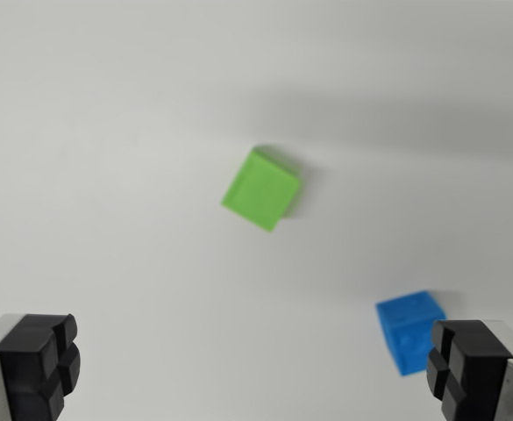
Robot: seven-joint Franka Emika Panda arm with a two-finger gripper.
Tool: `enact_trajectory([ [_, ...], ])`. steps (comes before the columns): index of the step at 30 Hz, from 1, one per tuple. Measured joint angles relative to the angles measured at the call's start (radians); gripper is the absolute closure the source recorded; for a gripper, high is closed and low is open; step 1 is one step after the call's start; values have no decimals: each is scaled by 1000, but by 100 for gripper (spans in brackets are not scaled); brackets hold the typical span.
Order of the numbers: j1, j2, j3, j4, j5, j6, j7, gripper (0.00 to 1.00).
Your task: Stack cube
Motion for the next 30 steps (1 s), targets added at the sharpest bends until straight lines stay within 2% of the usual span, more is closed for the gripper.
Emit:
enact_trajectory([
  [16,0,0,0,-2,0,1,3,0],
  [30,1,24,0,-29,-2,40,59,0],
])
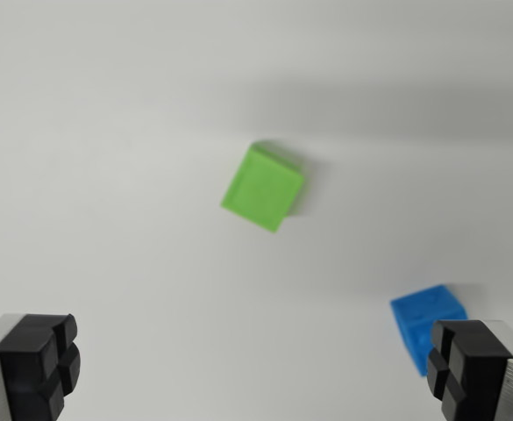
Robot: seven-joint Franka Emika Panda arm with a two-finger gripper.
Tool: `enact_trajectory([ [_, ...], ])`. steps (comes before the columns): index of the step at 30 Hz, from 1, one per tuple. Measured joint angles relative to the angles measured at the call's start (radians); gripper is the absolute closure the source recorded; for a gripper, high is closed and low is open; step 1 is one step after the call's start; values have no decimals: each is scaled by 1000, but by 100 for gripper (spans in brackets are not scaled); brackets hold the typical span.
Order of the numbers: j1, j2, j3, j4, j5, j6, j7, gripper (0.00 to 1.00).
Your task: Stack cube
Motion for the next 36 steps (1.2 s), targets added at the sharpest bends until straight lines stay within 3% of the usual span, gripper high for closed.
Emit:
enact_trajectory([
  [25,9,103,-1,-74,-15,141,213,0],
  [36,20,176,-9,-94,-19,213,328,0],
])
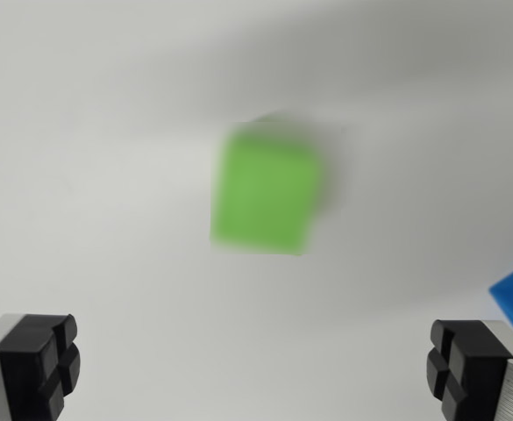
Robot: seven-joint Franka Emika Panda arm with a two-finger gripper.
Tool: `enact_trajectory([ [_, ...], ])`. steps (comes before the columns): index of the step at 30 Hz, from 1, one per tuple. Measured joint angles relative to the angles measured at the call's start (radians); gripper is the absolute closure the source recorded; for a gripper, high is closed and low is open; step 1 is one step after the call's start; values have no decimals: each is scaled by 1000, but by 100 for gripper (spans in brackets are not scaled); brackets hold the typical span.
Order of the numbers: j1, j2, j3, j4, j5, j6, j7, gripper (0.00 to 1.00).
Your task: Stack cube
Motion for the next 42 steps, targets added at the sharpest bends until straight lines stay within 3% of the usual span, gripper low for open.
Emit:
enact_trajectory([
  [10,12,77,-10,-4,0,63,95,0],
  [25,13,202,-11,-5,0,188,100,0],
  [42,13,318,-11,21,0,279,100,0],
])
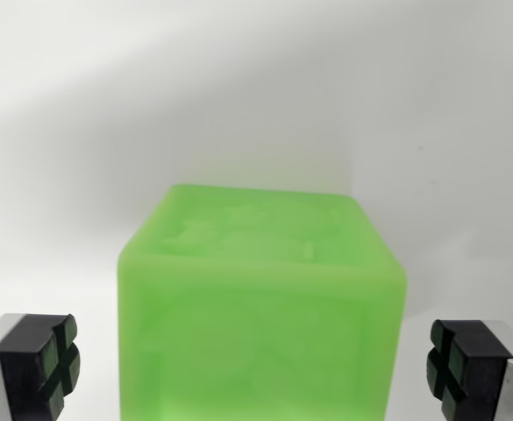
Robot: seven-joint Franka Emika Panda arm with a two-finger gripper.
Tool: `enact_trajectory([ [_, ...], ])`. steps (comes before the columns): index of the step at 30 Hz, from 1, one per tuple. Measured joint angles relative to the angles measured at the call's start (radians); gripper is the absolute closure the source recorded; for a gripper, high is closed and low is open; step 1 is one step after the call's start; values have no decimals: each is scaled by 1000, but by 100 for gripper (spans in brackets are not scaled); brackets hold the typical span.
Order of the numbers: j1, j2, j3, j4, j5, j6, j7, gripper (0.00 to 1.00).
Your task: Stack cube
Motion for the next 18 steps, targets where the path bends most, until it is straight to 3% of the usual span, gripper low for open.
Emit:
enact_trajectory([
  [12,0,41,0,14,0,27,0,0],
  [13,0,42,0,14,0,28,0,100],
  [18,0,43,0,15,0,28,0,100],
])
